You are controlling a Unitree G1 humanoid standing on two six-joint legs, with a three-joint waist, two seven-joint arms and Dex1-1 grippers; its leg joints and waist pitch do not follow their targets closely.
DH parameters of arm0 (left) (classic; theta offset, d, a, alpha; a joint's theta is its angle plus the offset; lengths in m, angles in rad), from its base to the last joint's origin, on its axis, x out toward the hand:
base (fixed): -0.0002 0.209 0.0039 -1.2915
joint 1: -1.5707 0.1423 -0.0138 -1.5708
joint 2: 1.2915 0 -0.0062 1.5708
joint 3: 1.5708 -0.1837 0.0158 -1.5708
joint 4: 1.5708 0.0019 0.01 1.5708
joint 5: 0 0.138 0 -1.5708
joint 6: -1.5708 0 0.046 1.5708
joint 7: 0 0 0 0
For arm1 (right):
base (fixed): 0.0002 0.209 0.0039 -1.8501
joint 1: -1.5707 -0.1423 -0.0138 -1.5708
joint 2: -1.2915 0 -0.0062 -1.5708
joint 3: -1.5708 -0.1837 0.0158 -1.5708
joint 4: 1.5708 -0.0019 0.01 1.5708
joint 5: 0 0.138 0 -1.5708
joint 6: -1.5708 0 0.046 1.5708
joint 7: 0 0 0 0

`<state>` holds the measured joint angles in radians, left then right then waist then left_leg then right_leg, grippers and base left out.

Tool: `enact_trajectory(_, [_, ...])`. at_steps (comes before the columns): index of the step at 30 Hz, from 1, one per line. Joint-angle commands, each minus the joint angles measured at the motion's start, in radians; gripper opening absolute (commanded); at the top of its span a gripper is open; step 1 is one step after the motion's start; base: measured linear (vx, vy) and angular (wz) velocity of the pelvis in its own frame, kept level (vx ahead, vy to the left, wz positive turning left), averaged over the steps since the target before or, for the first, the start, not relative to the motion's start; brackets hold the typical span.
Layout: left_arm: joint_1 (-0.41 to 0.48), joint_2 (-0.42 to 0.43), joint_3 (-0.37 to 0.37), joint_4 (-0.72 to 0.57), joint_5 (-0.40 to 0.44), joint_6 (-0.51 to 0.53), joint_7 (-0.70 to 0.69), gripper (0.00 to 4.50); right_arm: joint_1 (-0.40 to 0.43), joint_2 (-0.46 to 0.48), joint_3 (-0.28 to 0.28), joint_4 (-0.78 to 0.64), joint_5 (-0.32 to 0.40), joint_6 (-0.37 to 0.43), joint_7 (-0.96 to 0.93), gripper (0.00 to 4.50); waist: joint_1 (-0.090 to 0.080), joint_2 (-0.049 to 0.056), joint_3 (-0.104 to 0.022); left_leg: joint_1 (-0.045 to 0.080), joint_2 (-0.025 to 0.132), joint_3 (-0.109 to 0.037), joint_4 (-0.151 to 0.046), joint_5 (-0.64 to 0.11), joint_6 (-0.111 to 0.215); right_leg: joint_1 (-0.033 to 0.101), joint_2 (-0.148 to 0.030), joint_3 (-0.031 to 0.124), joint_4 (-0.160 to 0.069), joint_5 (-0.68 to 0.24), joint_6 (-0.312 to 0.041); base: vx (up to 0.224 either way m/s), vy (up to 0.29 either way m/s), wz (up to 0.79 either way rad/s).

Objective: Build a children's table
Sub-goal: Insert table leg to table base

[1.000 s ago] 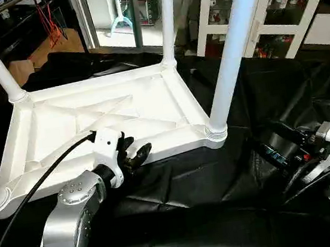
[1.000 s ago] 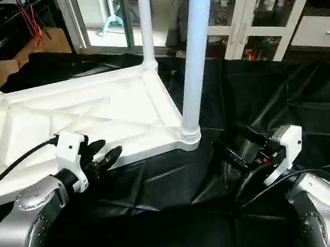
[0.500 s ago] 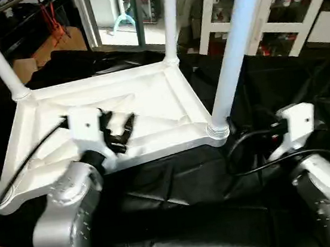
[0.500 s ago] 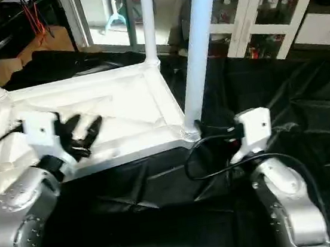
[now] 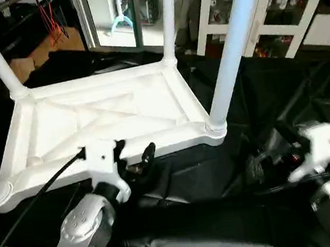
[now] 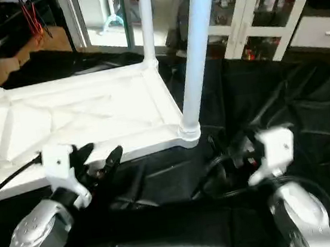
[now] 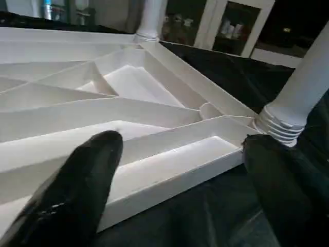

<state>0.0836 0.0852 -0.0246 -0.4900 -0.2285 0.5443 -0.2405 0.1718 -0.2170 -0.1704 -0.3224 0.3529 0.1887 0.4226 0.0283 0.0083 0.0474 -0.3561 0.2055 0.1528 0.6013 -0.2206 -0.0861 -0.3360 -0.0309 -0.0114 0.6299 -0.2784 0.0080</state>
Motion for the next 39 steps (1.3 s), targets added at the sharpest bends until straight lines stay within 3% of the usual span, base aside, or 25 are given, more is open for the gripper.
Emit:
enact_trajectory(1, [0.006, -0.004, 0.008, -0.022, 0.003, -0.044, 0.001, 4.44, 0.007, 0.000, -0.030, -0.035, 0.027, -0.055, 0.027, 4.50, -0.007, -0.009, -0.039, 0.001, 0.024, -0.006, -0.073, -0.103, 0.013, 0.018, -0.070, 0.037, -0.079, 0.102, -0.108, 0.000, 0.000, 0.00])
enact_trajectory(2, [0.023, -0.010, 0.018, -0.030, -0.004, -0.074, -0.004, 4.44, 0.027, 0.004, -0.045, -0.020, 0.035, -0.107, 0.052, 4.50, -0.008, -0.018, -0.038, 0.000, 0.024, -0.005, -0.072, -0.104, 0.015, 0.019, -0.071, 0.037, -0.080, 0.100, -0.108, 0.000, 0.000, 0.00])
enact_trajectory(4, [0.053, -0.005, 0.019, -0.030, -0.008, -0.112, -0.026, 4.44, 0.052, 0.004, -0.053, 0.005, 0.035, -0.148, 0.072, 4.50, -0.005, -0.015, -0.038, -0.002, 0.024, -0.005, -0.071, -0.097, 0.024, 0.019, -0.074, 0.039, -0.079, 0.122, -0.110, 0.000, 0.000, 0.00])
enact_trajectory(8, [0.101, 0.027, 0.006, 0.009, 0.033, -0.146, -0.028, 4.44, 0.086, -0.002, -0.044, 0.033, 0.019, -0.150, 0.074, 4.50, -0.008, -0.018, -0.039, -0.001, 0.021, -0.005, -0.070, -0.089, 0.028, 0.018, -0.068, 0.037, -0.075, 0.170, -0.103, 0.000, 0.000, 0.00])
enact_trajectory(11, [0.078, 0.060, -0.015, 0.055, 0.077, -0.164, -0.019, 4.44, 0.077, -0.007, -0.020, 0.057, -0.003, -0.132, 0.059, 4.50, -0.009, -0.017, -0.037, 0.004, 0.021, -0.006, -0.074, -0.130, 0.015, 0.013, -0.069, 0.037, -0.081, 0.099, -0.097, 0.000, 0.000, 0.00])
enact_trajectory(12, [0.044, 0.072, -0.029, 0.074, 0.080, -0.186, -0.044, 4.44, 0.057, -0.004, -0.008, 0.065, -0.009, -0.129, 0.053, 4.50, -0.008, -0.016, -0.036, 0.005, 0.021, -0.007, -0.075, -0.139, 0.011, 0.012, -0.070, 0.037, -0.083, 0.069, -0.096, 0.000, 0.000, 0.00])
enact_trajectory(13, [-0.009, 0.077, -0.035, 0.089, 0.011, -0.183, -0.132, 4.44, 0.024, 0.001, 0.003, 0.079, -0.014, -0.135, 0.053, 4.50, -0.006, -0.014, -0.038, 0.009, 0.021, -0.006, -0.076, -0.142, 0.004, 0.008, -0.072, 0.038, -0.083, 0.035, -0.103, 0.000, 0.000, 0.00])
enact_trajectory(16, [-0.099, 0.121, -0.072, 0.131, -0.015, -0.180, -0.242, 4.44, -0.019, -0.007, 0.012, 0.100, -0.020, -0.132, 0.054, 4.50, -0.002, -0.015, -0.039, 0.008, 0.022, -0.005, -0.077, -0.118, -0.004, 0.007, -0.071, 0.038, -0.080, 0.055, -0.117, 0.000, 0.000, 0.00])
enact_trajectory(19, [-0.219, 0.186, -0.148, 0.228, 0.009, -0.158, -0.368, 4.44, -0.061, -0.026, 0.017, 0.133, -0.016, -0.121, 0.074, 4.50, -0.002, -0.005, -0.046, 0.007, 0.016, -0.004, -0.072, -0.075, -0.007, 0.013, -0.069, 0.038, -0.071, 0.136, -0.121, 0.000, 0.000, 0.00])
enact_trajectory(22, [-0.302, 0.212, -0.200, 0.337, 0.034, -0.178, -0.466, 4.44, -0.081, -0.058, 0.029, 0.169, -0.016, -0.113, 0.117, 4.50, -0.001, -0.006, -0.050, 0.005, 0.012, -0.002, -0.067, -0.053, -0.002, 0.019, -0.069, 0.039, -0.067, 0.198, -0.132, 0.000, 0.000, 0.00])
enact_trajectory(23, [-0.334, 0.213, -0.210, 0.381, 0.032, -0.180, -0.500, 4.44, -0.087, -0.071, 0.031, 0.180, -0.013, -0.110, 0.135, 4.50, -0.001, 0.004, -0.054, 0.006, 0.010, -0.001, -0.064, -0.042, -0.001, 0.020, -0.069, 0.039, -0.065, 0.231, -0.139, 0.000, 0.000, 0.00])
enact_trajectory(24, [-0.388, 0.214, -0.219, 0.456, 0.025, -0.183, -0.552, 4.44, -0.098, -0.091, 0.029, 0.198, -0.011, -0.103, 0.155, 4.50, 0.000, 0.005, -0.057, 0.003, 0.009, -0.002, -0.062, -0.022, 0.002, 0.026, -0.068, 0.039, -0.060, 0.272, -0.149, 0.000, 0.000, 0.00])
enact_trajectory(25, [-0.393, 0.214, -0.219, 0.462, 0.024, -0.183, -0.557, 4.44, -0.099, -0.093, 0.029, 0.199, -0.010, -0.103, 0.156, 4.50, 0.000, 0.002, -0.058, 0.003, 0.007, -0.001, -0.061, -0.013, 0.007, 0.027, -0.067, 0.038, -0.060, 0.287, -0.152, 0.000, 0.000, 0.00])
enact_trajectory(27, [-0.508, 0.232, -0.234, 0.611, 0.040, -0.203, -0.621, 4.44, -0.114, -0.136, 0.008, 0.208, -0.003, -0.094, 0.181, 4.50, 0.002, 0.012, -0.063, 0.002, 0.006, 0.000, -0.056, 0.008, 0.026, 0.030, -0.066, 0.038, -0.056, 0.335, -0.167, 0.000, 0.000, 0.00])
enact_trajectory(28, [-0.508, 0.232, -0.234, 0.611, 0.040, -0.203, -0.621, 4.44, -0.114, -0.136, 0.008, 0.208, -0.003, -0.094, 0.181, 4.50, 0.002, 0.012, -0.063, 0.002, 0.006, 0.000, -0.056, 0.008, 0.026, 0.030, -0.066, 0.038, -0.056, 0.335, -0.167, 0.000, 0.000, 0.00])
enact_trajectory(29, [-0.570, 0.242, -0.242, 0.697, 0.054, -0.222, -0.643, 4.44, -0.114, -0.156, -0.010, 0.205, 0.006, -0.088, 0.185, 4.50, 0.002, 0.016, -0.062, -0.003, 0.004, 0.000, -0.054, 0.013, 0.042, 0.032, -0.068, 0.037, -0.055, 0.352, -0.177, 0.000, 0.000, 0.00])
enact_trajectory(34, [-0.665, 0.247, -0.251, 0.860, 0.097, -0.268, -0.647, 4.44, -0.096, -0.178, -0.028, 0.191, 0.010, -0.085, 0.186, 4.50, -0.002, 0.026, -0.063, -0.003, 0.008, -0.001, -0.054, -0.023, 0.057, 0.034, -0.071, 0.034, -0.057, 0.315, -0.207, 0.000, 0.000, 0.00])
enact_trajectory(35, [-0.680, 0.246, -0.252, 0.891, 0.100, -0.280, -0.656, 4.44, -0.090, -0.183, -0.030, 0.188, 0.010, -0.087, 0.191, 4.50, -0.005, 0.035, -0.060, 0.001, 0.009, 0.000, -0.055, -0.040, 0.058, 0.028, -0.070, 0.033, -0.063, 0.296, -0.215, 0.000, 0.000, 0.00])
enact_trajectory(37, [-0.721, 0.252, -0.268, 0.998, 0.113, -0.316, -0.716, 4.44, -0.056, -0.193, -0.036, 0.156, 0.019, -0.077, 0.198, 4.50, -0.006, 0.037, -0.060, -0.001, 0.010, -0.002, -0.055, -0.048, 0.061, 0.032, -0.072, 0.034, -0.061, 0.285, -0.230, 0.000, 0.000, 0.00])
enact_trajectory(39, [-0.731, 0.254, -0.274, 1.026, 0.117, -0.327, -0.731, 4.44, -0.048, -0.196, -0.037, 0.148, 0.021, -0.075, 0.199, 4.50, -0.005, 0.038, -0.058, -0.001, 0.010, -0.001, -0.056, -0.050, 0.074, 0.032, -0.073, 0.034, -0.064, 0.268, -0.235, 0.000, 0.000, 0.00])
